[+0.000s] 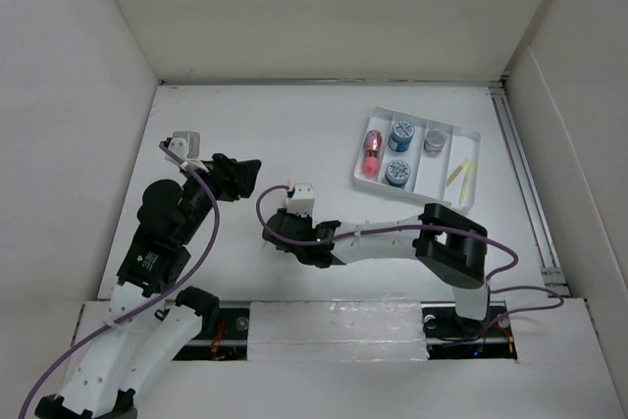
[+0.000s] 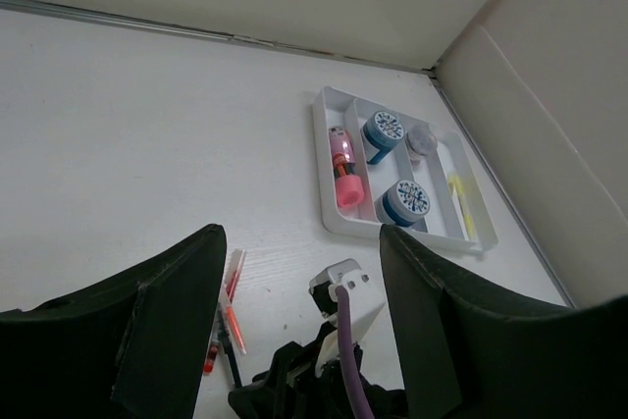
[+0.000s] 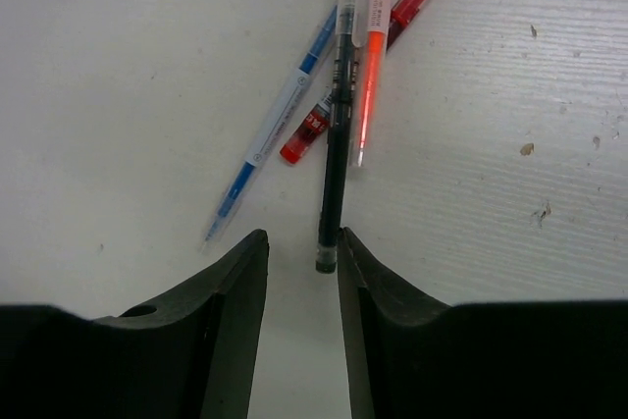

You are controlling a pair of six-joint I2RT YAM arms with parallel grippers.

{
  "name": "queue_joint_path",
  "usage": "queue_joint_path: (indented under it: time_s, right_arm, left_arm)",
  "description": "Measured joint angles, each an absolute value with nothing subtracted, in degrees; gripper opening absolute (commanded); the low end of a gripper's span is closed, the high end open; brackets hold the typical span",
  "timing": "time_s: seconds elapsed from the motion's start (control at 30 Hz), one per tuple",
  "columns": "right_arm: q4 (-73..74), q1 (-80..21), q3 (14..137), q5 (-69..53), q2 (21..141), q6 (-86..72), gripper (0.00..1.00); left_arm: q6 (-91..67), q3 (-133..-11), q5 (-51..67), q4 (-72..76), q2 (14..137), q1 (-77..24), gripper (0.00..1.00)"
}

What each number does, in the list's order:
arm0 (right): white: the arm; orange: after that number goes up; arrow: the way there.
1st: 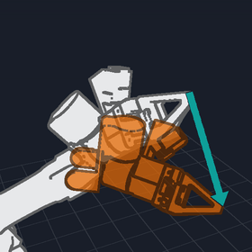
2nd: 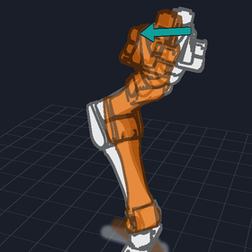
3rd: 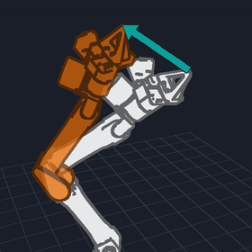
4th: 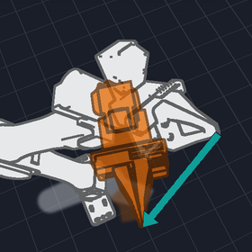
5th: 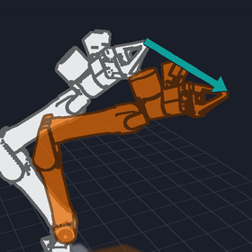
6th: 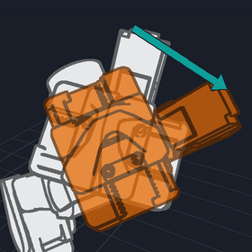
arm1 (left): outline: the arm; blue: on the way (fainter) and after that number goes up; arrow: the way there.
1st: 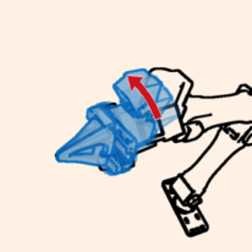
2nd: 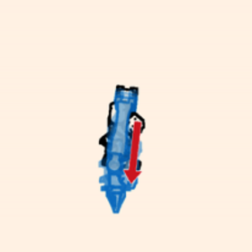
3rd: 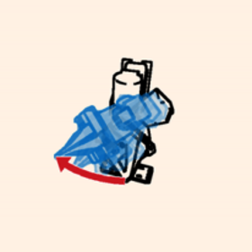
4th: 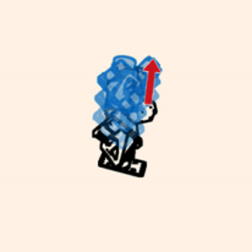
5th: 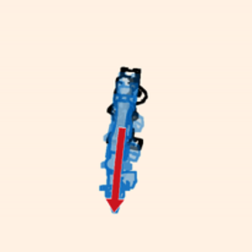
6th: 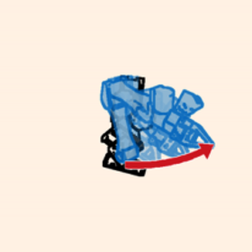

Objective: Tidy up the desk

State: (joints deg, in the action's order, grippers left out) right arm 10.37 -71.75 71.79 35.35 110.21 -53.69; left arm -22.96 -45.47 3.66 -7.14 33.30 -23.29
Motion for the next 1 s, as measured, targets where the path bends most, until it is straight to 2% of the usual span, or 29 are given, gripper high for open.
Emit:
queue_joint_path:
  time_s: [0.4,0.6,0.7,0.87,1.0]
  right_arm:
    - [12.01,-71.77,72.95,39.27,115.13,-56.82,0.33]
    - [12.01,-71.81,72.95,39.29,115.22,-57.32,0.14]
    - [11.25,-72.16,72.34,39.55,115.07,-57.12,0.09]
    - [10.96,-73.58,69.23,39.66,111.66,-56.66,0.06]
    - [10.48,-74.48,65.8,40.14,104.16,-55.94,0.06]
  left_arm:
    - [-22.94,-45.47,3.66,-7.14,32.84,-23.92,0.6]
    - [-22.96,-45.47,3.66,-7.14,32.86,-23.92,0.6]
    - [-22.94,-45.47,3.66,-7.14,32.86,-23.92,0.6]
    - [-22.96,-45.47,3.73,-7.14,32.93,-23.92,0.6]
    - [-22.96,-45.47,3.9,-7.11,32.99,-23.92,0.6]
